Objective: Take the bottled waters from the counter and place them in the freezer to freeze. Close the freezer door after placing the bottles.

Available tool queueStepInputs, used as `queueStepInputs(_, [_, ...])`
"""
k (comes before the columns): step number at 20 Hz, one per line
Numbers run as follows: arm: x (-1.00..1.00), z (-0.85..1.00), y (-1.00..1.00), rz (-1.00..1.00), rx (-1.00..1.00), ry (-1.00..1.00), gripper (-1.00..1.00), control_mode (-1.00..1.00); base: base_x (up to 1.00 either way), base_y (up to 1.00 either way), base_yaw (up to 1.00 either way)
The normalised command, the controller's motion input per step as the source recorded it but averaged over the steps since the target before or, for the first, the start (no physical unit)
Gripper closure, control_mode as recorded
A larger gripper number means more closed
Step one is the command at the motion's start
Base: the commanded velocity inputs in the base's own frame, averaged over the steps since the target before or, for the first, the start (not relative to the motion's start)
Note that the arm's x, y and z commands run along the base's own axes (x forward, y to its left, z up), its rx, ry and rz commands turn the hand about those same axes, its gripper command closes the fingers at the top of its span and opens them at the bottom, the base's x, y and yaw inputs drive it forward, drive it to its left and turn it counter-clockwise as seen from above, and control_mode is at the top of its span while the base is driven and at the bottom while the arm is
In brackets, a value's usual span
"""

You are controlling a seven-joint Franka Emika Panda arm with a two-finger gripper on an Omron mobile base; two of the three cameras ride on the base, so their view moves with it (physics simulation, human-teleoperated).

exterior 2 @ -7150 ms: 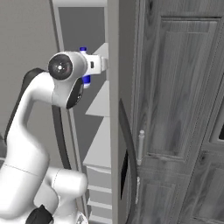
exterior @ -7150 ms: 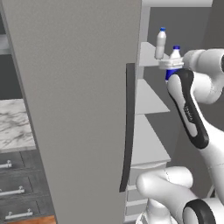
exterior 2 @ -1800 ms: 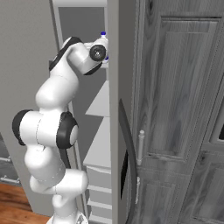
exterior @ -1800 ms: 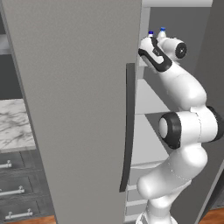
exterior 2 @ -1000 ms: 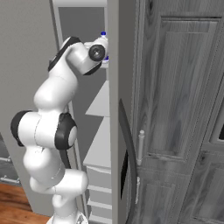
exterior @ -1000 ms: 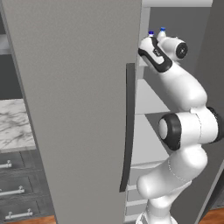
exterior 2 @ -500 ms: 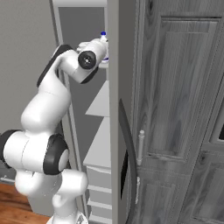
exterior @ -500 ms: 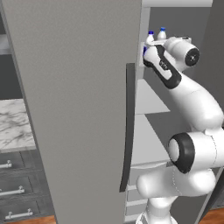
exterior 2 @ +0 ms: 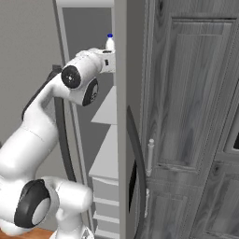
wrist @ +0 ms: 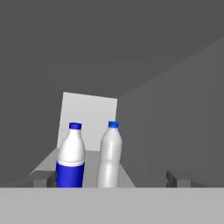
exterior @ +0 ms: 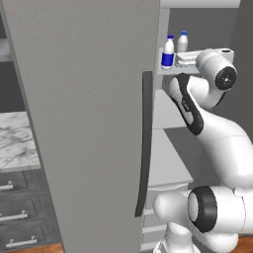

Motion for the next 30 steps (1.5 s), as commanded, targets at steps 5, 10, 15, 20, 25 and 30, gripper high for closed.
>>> queueStepInputs(5, [-0.72, 0.13, 0.10, -0.22, 0.00, 0.21, -1.00, -1.00, 0.00, 0.00, 0.00])
queueStepInputs(10, [-0.20, 0.00, 0.30, -0.21, 0.00, 0.27, -1.00, -1.00, 0.00, 0.00, 0.00])
queueStepInputs(15, [-0.31, 0.00, 0.16, -0.10, 0.08, 0.18, -1.00, -1.00, 0.00, 0.00, 0.00])
queueStepInputs(20, [-0.80, 0.00, 0.00, -0.01, 0.29, 0.11, -1.00, -1.00, 0.00, 0.00, 0.00])
queueStepInputs(25, [-0.59, -0.02, 0.02, 0.00, 0.34, 0.19, -1.00, -1.00, 0.00, 0.00, 0.00])
queueStepInputs(30, [-0.37, -0.04, 0.24, -0.01, 0.29, 0.18, -1.00, -1.00, 0.00, 0.00, 0.00])
